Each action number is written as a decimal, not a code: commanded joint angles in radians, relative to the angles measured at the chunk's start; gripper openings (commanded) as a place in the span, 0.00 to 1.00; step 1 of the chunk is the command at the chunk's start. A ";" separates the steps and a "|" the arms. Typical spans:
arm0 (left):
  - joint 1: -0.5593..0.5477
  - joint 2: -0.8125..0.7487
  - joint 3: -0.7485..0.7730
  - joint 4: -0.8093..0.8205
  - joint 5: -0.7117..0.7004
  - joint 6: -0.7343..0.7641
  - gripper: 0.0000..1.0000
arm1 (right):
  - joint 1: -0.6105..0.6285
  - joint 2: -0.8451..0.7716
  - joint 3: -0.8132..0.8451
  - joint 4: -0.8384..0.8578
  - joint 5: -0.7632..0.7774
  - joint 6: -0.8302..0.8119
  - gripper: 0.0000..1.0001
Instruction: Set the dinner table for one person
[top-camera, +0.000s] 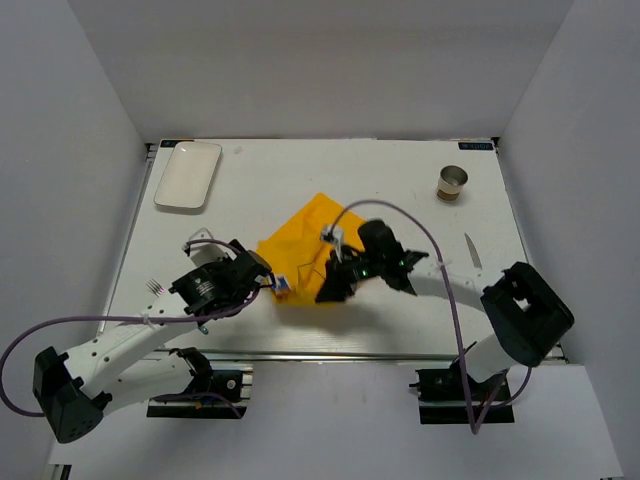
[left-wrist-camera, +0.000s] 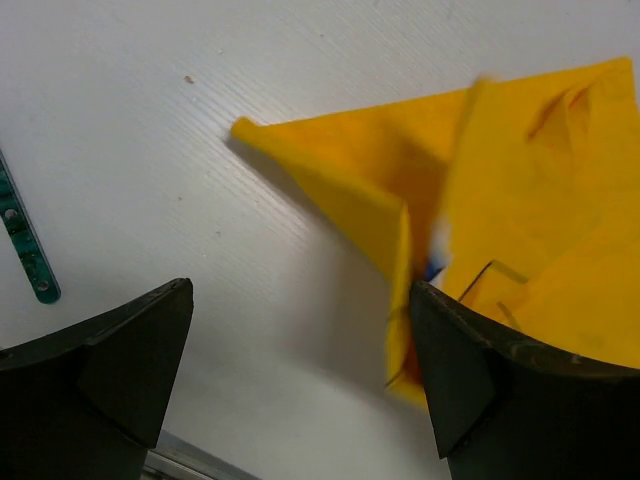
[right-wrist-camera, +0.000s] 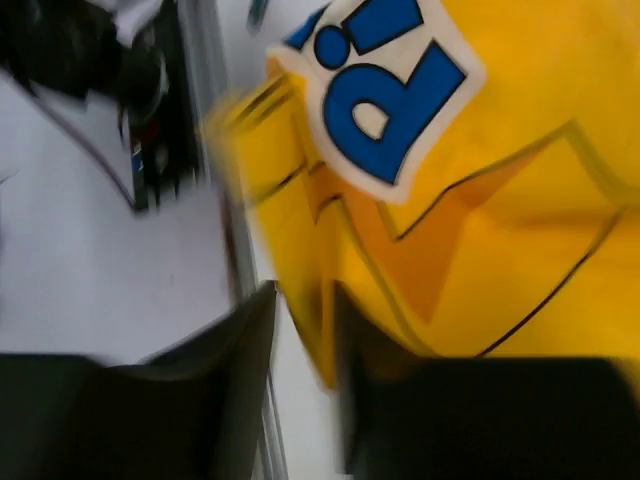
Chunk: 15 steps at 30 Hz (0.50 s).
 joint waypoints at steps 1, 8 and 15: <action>-0.003 -0.080 -0.067 -0.006 -0.035 -0.097 0.98 | 0.053 -0.133 -0.272 0.219 -0.012 0.091 0.41; -0.003 -0.120 -0.111 0.019 -0.011 -0.106 0.98 | 0.139 -0.505 -0.668 0.287 0.180 0.298 0.89; -0.003 0.041 -0.107 0.054 0.072 -0.098 0.98 | 0.135 -0.565 -0.495 -0.111 0.848 0.470 0.89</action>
